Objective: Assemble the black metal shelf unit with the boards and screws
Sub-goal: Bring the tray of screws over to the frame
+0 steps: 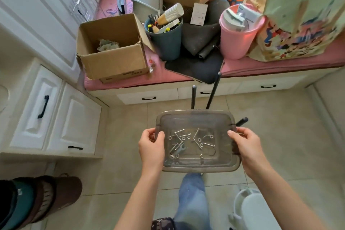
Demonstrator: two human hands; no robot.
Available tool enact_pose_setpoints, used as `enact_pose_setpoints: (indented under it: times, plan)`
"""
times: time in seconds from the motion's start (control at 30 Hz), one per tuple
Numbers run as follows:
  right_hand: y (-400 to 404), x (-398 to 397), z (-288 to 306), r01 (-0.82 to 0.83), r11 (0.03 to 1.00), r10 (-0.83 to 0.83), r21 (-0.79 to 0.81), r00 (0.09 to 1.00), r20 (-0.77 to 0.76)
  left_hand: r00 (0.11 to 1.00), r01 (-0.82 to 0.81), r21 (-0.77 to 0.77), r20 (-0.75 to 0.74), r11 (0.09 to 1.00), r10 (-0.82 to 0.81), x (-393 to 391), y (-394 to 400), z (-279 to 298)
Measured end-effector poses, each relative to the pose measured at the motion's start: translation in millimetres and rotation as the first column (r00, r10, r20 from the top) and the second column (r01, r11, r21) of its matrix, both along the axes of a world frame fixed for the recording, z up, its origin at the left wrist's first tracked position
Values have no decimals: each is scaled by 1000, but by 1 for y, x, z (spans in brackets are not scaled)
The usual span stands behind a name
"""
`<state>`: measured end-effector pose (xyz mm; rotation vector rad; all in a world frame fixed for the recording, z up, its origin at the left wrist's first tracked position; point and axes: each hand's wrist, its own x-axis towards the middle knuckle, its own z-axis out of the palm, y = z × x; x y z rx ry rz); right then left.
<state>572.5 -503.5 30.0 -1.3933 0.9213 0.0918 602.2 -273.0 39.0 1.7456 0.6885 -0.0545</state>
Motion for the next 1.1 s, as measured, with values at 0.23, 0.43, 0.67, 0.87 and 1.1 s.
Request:
enact_pose_setpoints:
  times: [0.23,0.43,0.67,0.87,1.1]
  plan:
    - [-49,53,6,91,996,-91,-10,996,9,993,120,-7,-12,993,-120,75,-52,-4]
    - [-82,94,11,115,993,-116,-27,993,-1,983,184,-1,-1,983,-184,130,-86,-6]
    - [-127,117,5,169,985,-170,-41,985,-37,970,239,-14,-32,971,-239,164,-135,-11]
    - [-177,134,-2,149,989,-150,-24,987,-51,975,221,-12,-34,975,-221,178,-184,-16]
    - [-262,151,-14,29,1000,-29,8,997,-65,992,119,-15,-47,993,-120,169,-261,-23]
